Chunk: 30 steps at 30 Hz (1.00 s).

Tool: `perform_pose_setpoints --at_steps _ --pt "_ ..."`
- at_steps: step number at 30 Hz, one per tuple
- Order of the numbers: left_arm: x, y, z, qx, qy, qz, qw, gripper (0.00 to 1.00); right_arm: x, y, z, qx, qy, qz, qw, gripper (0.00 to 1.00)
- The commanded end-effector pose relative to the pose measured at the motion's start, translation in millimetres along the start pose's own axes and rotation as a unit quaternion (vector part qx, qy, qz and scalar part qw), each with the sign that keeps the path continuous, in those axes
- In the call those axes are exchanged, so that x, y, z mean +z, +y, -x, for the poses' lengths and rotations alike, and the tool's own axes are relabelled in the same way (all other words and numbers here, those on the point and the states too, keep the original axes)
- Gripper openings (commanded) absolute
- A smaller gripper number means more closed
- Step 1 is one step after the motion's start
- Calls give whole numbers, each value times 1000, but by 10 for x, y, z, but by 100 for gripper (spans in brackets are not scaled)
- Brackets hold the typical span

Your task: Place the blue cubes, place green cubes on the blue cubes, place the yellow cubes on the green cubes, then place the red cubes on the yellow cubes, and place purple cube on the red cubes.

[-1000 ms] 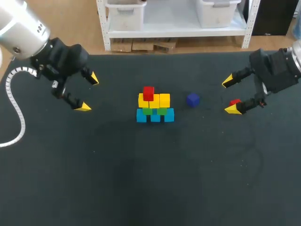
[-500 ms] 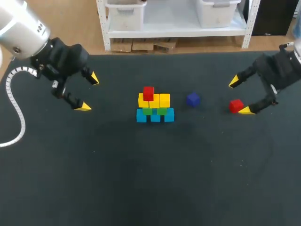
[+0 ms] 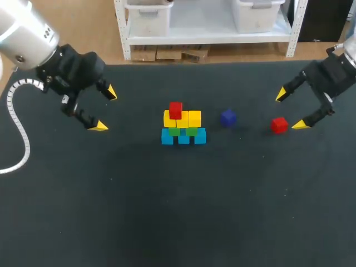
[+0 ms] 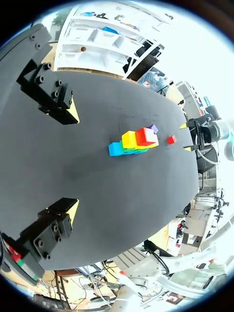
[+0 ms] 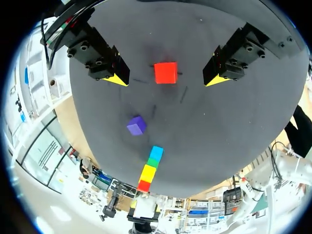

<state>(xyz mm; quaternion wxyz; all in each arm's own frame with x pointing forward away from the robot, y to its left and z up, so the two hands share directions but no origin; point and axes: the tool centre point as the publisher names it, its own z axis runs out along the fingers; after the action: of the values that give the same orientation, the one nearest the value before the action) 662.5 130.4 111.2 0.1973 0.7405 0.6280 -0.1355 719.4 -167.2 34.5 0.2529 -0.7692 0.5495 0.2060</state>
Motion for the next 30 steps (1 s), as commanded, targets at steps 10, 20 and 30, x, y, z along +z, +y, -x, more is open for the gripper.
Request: perform_pose_setpoints --at_steps 10,20,30 --pt "1 -1 -11 1 -1 1 1000 100 209 43 -225 -3 -29 41 999 100" --pt "1 -1 -11 1 -1 1 1000 100 315 46 -269 -7 -35 52 998 48" --pt "1 -1 -11 1 -1 1 1000 100 341 41 -290 -9 -35 60 998 18"
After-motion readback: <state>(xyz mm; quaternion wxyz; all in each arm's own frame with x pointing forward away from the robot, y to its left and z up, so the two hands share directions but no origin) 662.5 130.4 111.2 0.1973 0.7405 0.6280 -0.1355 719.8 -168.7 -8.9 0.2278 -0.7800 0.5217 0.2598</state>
